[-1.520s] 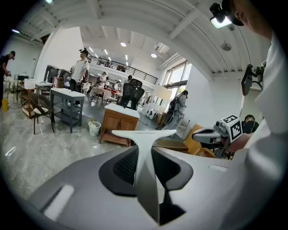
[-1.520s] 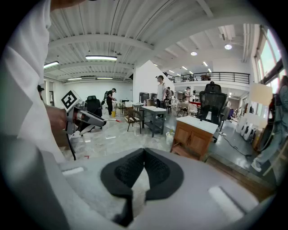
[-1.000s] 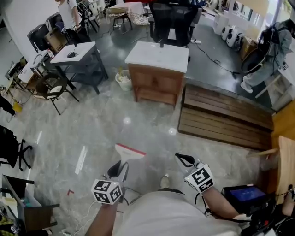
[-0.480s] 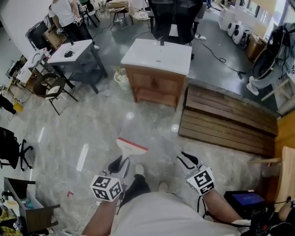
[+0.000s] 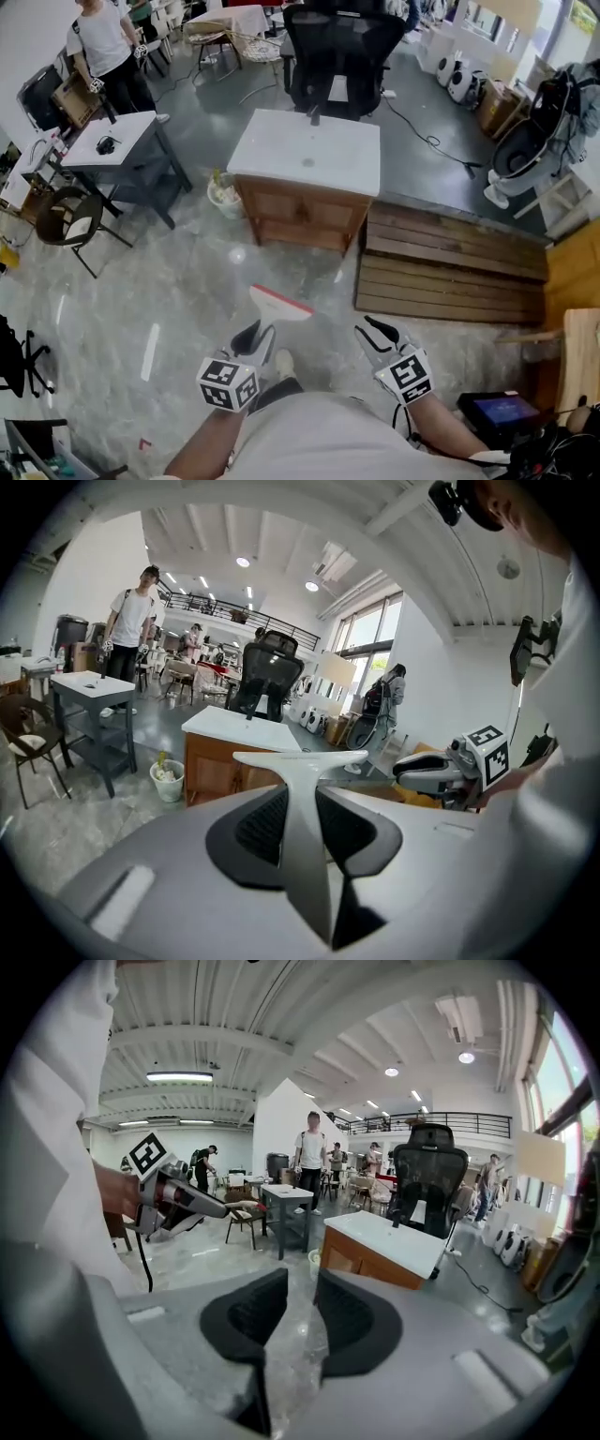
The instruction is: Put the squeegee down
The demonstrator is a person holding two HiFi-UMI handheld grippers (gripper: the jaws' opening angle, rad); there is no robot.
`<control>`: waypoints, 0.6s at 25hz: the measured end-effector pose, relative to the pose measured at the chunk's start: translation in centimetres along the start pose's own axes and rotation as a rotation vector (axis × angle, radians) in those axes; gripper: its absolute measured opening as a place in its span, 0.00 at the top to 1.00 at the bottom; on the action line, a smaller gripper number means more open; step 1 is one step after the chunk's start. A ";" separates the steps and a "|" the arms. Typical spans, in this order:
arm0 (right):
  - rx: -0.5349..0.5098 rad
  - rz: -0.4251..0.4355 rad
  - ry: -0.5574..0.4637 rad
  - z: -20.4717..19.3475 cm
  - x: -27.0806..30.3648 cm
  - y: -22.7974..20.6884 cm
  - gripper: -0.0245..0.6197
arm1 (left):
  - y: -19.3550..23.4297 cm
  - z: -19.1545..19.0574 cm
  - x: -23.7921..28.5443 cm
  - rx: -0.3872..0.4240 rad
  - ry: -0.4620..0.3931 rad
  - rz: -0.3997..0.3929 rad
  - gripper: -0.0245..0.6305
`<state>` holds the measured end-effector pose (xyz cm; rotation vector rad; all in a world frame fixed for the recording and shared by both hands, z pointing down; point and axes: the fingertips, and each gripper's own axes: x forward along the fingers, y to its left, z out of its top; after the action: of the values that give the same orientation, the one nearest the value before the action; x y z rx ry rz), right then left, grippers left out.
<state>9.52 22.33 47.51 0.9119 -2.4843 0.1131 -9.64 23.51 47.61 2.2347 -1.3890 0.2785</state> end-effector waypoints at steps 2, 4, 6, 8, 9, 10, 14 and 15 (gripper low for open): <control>0.000 -0.025 -0.009 1.9 2.3 -1.2 0.82 | 2.0 1.4 1.8 0.024 0.016 -0.038 0.81; 0.009 -0.045 -0.016 3.1 4.6 -1.8 0.82 | 4.1 2.6 3.3 0.051 0.034 -0.069 0.81; 0.021 -0.067 -0.011 3.7 6.2 -2.6 0.80 | 6.1 3.5 4.7 0.055 0.045 -0.082 0.81; 0.042 -0.098 0.000 4.1 7.1 -4.4 0.80 | 7.6 4.5 6.1 0.043 0.048 -0.081 0.81; 0.052 -0.116 0.002 4.3 7.4 -5.6 0.80 | 8.1 5.0 6.9 0.036 0.049 -0.081 0.81; 0.053 -0.131 0.004 4.5 7.7 -6.9 0.80 | 8.6 5.4 7.8 0.029 0.051 -0.081 0.81; 0.050 -0.153 -0.003 5.3 10.3 -11.8 0.80 | 10.5 6.8 12.1 0.014 0.066 -0.076 0.81; 0.055 -0.152 -0.009 5.5 11.1 -13.1 0.79 | 10.9 7.4 13.3 0.019 0.069 -0.073 0.81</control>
<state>8.13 4.40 46.80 1.1223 -2.4207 0.1264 -13.72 5.38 50.03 2.2635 -1.2709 0.3413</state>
